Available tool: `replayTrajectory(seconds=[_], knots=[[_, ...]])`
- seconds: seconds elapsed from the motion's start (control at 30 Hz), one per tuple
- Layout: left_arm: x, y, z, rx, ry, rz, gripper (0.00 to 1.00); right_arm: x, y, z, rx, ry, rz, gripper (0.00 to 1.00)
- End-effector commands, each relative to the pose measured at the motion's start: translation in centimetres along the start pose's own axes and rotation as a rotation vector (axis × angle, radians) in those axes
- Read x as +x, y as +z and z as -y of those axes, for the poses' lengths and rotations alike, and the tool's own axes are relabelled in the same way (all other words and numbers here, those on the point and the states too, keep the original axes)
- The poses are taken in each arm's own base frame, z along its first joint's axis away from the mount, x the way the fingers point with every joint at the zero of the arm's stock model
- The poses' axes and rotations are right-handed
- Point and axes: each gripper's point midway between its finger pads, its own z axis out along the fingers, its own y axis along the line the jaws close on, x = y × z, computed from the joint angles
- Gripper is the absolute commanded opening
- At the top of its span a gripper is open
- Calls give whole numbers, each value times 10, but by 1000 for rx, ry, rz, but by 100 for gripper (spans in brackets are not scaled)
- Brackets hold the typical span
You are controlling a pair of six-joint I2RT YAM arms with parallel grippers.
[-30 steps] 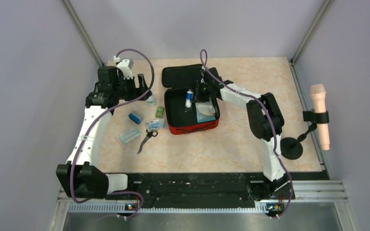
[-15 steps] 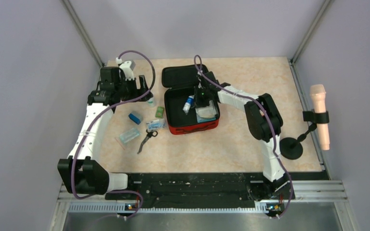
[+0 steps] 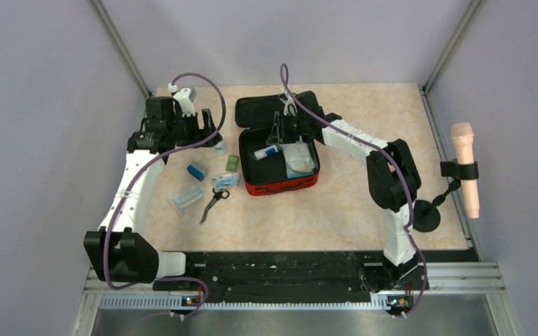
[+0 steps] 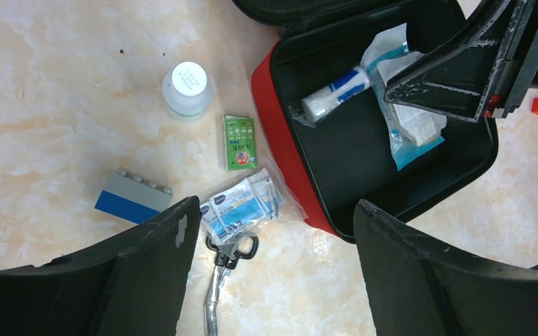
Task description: Organize the medicine kit
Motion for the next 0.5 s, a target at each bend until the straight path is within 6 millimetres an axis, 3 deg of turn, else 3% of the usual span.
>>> replayTrajectory(seconds=[0.0,0.23,0.33,0.47], knots=[[-17,-8,3,6,35,81,85,-32,2,-40,-146,-102,89,29],[-20,-12,4,4,45,94,85,-40,42,-32,-86,-82,143,31],[-20,-14,2,-6,56,97,85,-34,55,-51,-147,-156,130,36],[-19,-17,0,-16,60,102,85,-17,57,-81,-333,-401,64,43]])
